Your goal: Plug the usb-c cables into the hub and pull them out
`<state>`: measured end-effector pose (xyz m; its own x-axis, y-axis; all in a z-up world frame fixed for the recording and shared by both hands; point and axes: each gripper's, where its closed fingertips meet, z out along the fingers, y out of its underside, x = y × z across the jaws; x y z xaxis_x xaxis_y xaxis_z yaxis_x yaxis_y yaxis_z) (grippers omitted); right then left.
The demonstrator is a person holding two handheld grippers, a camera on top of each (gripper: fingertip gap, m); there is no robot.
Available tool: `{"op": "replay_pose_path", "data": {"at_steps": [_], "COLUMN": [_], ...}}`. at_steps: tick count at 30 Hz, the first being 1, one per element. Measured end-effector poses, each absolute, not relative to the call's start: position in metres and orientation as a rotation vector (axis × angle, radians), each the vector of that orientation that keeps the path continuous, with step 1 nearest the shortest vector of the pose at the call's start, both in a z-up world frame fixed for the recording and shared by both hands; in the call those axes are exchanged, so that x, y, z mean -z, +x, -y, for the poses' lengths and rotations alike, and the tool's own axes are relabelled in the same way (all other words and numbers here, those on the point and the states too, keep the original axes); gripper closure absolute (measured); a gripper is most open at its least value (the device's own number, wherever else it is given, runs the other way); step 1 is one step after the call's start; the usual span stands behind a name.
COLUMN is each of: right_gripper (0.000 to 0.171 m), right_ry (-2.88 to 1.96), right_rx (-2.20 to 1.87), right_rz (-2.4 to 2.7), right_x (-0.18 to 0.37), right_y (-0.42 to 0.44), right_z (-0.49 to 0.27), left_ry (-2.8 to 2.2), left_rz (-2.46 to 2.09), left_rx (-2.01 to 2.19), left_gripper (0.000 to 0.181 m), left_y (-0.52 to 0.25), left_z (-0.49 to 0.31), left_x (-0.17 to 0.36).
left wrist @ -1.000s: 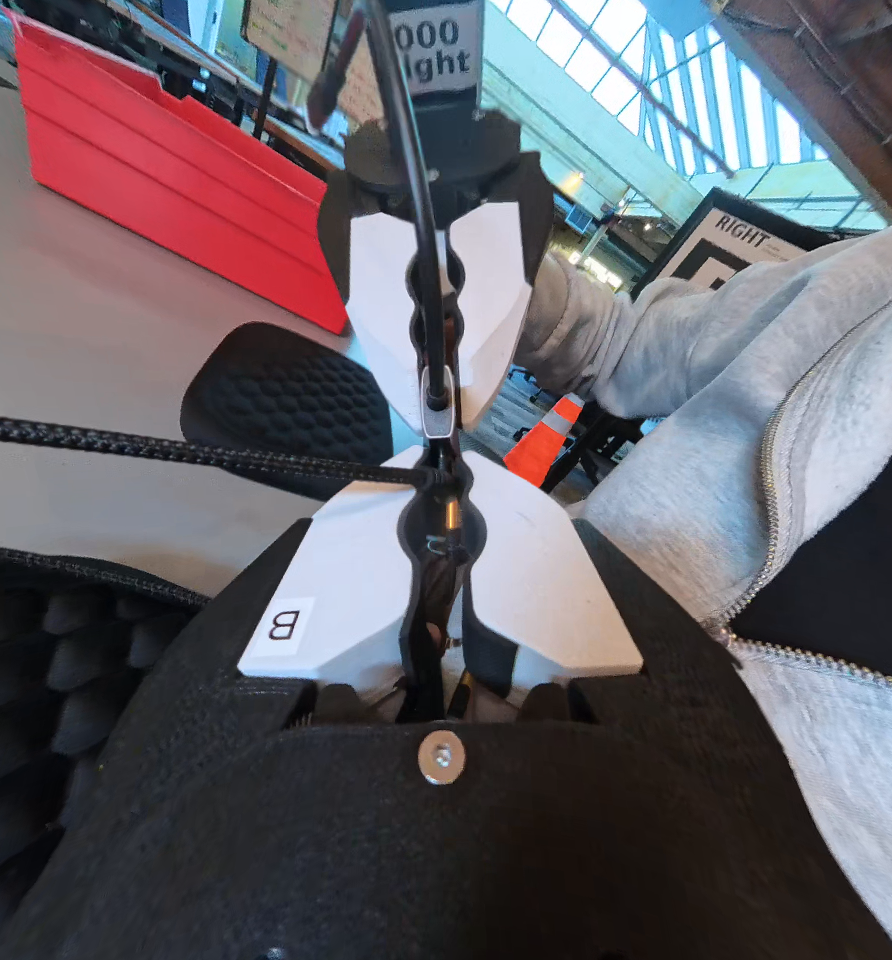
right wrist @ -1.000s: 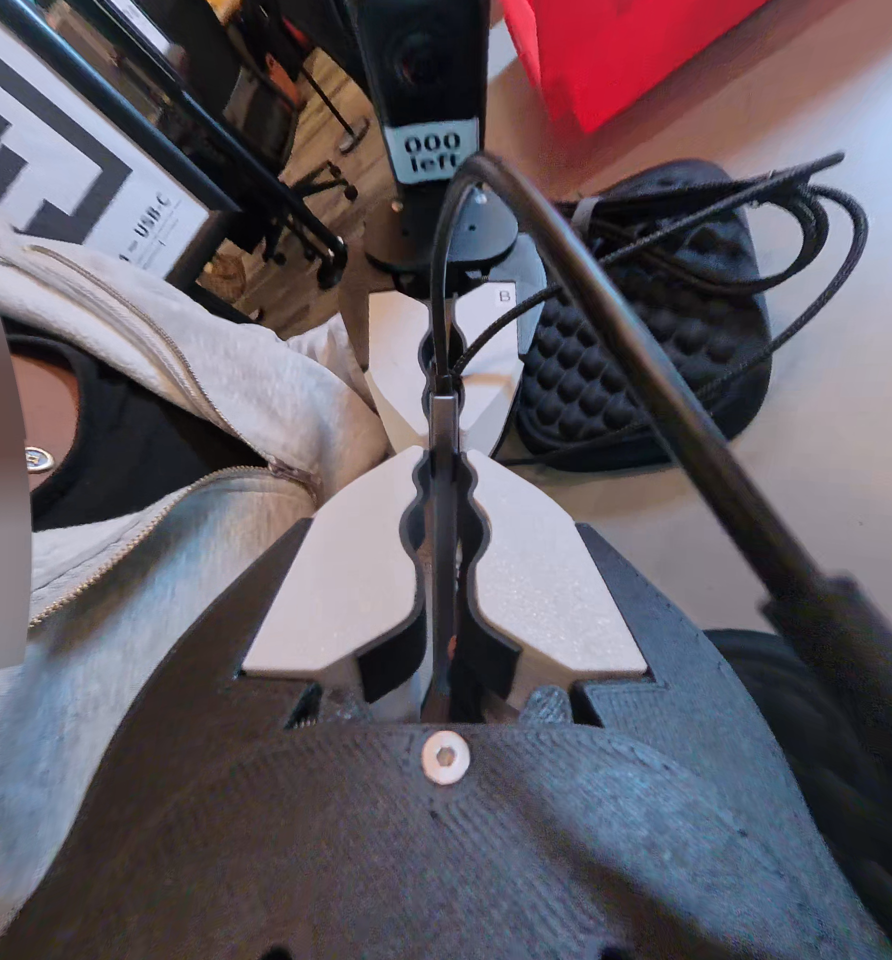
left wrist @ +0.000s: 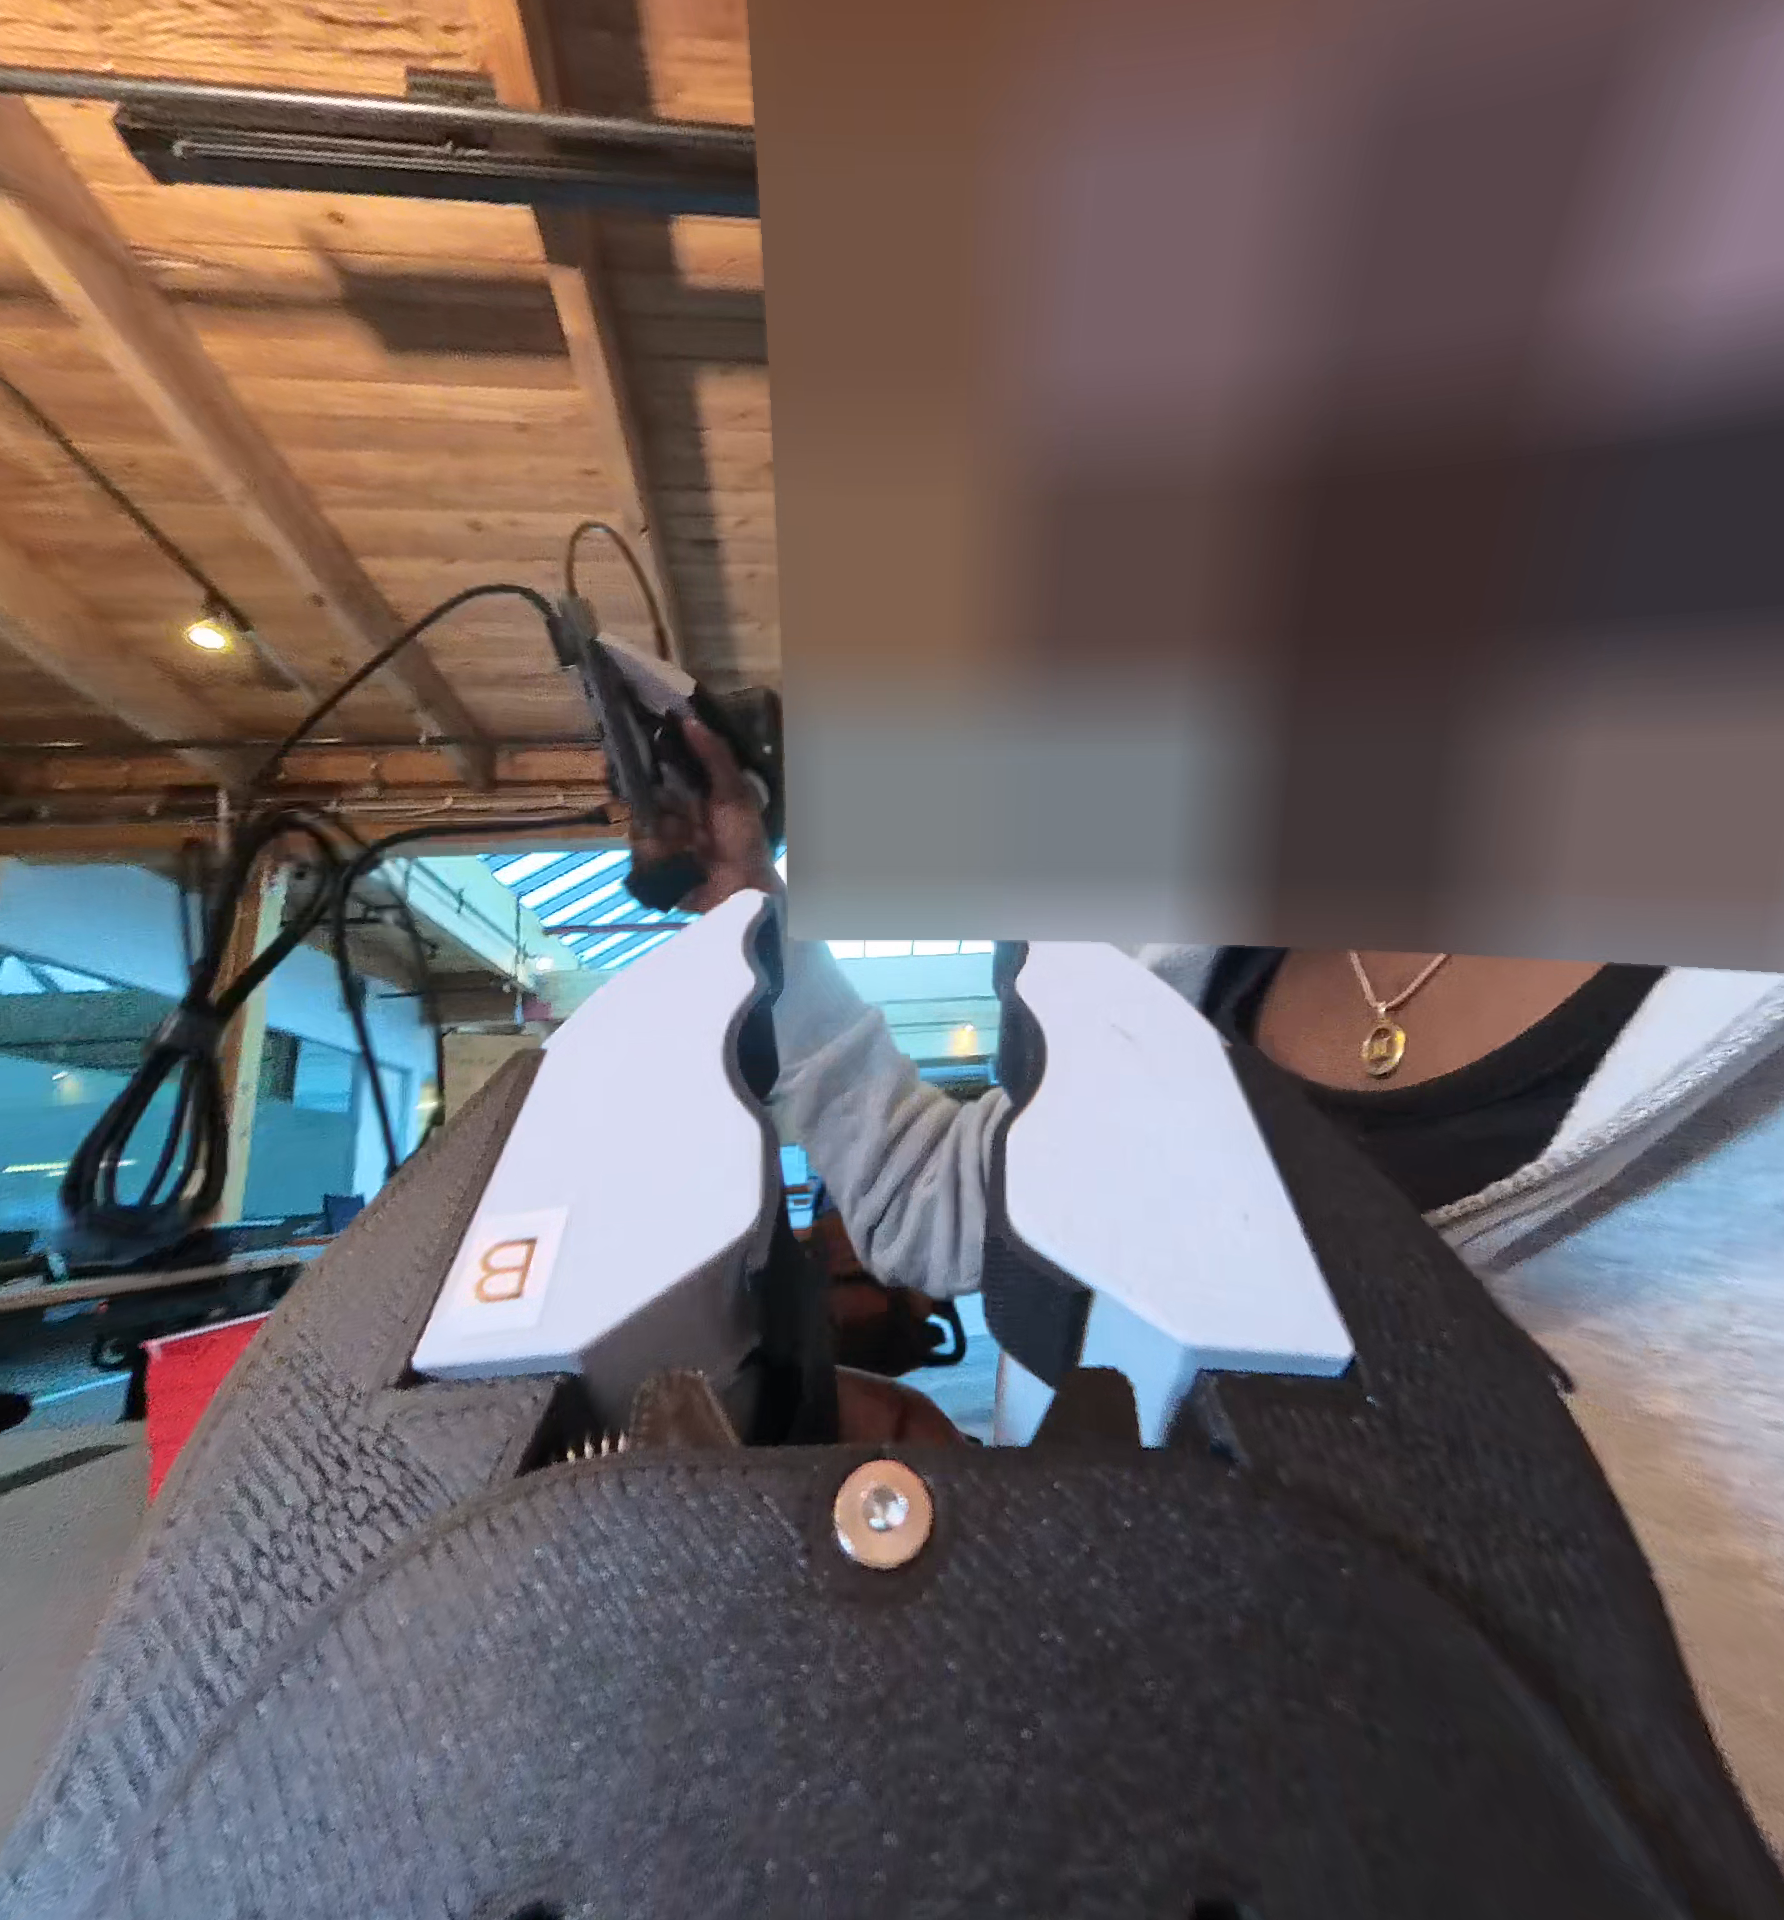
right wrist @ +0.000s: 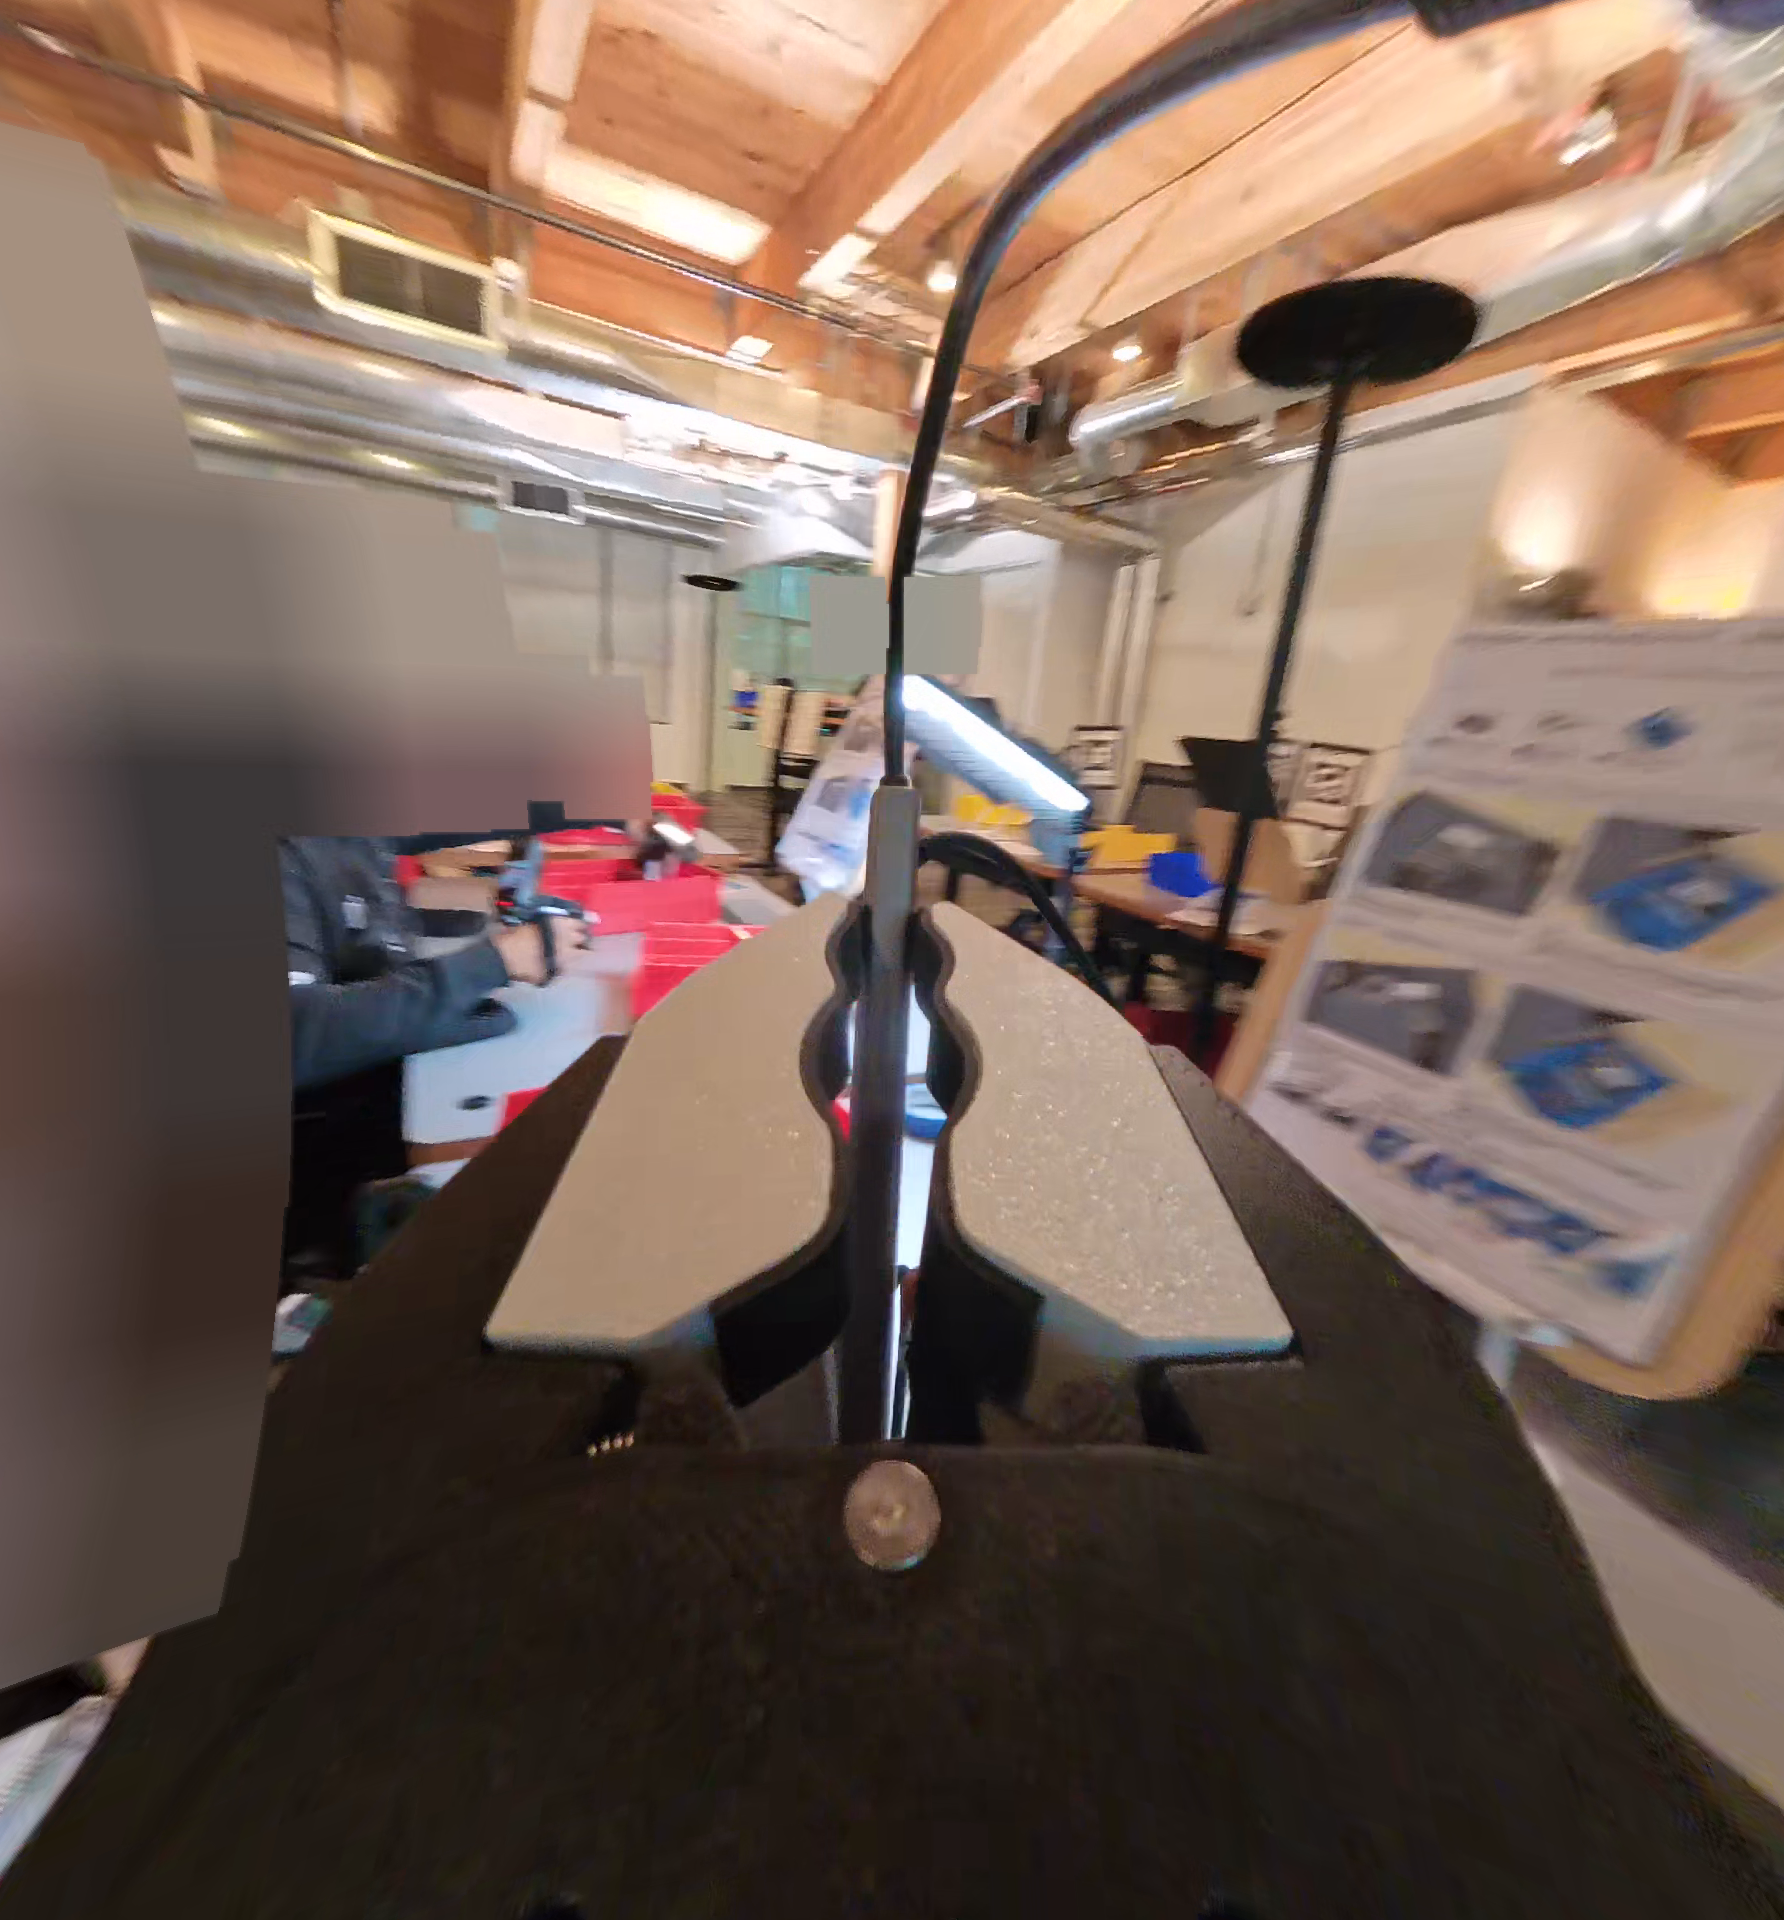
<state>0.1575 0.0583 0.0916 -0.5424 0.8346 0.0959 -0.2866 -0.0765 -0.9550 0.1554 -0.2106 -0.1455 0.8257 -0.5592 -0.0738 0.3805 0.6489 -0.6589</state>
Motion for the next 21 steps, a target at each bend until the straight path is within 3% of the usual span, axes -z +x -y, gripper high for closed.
{"op": "replay_pose_path", "data": {"at_steps": [5, 9, 21], "right_gripper": [0.162, 0.162, 0.162], "right_ry": [-0.707, -0.78, -0.963], "right_rx": [-1.523, -1.469, -1.512], "right_rz": [1.243, 1.245, 1.277], "right_x": [-0.119, -0.109, 0.007], "right_y": [0.187, 0.204, 0.205], "right_z": [-0.137, -0.184, -0.261], "left_ry": [-0.71, -0.711, -0.812], "left_rz": [-0.218, -0.183, -0.101], "left_rx": [0.486, 0.491, 0.426], "left_gripper": [0.142, 0.142, 0.143], "left_y": [0.145, 0.14, 0.129], "left_z": [0.2, 0.195, 0.171], "left_x": [0.151, 0.153, 0.167]}}
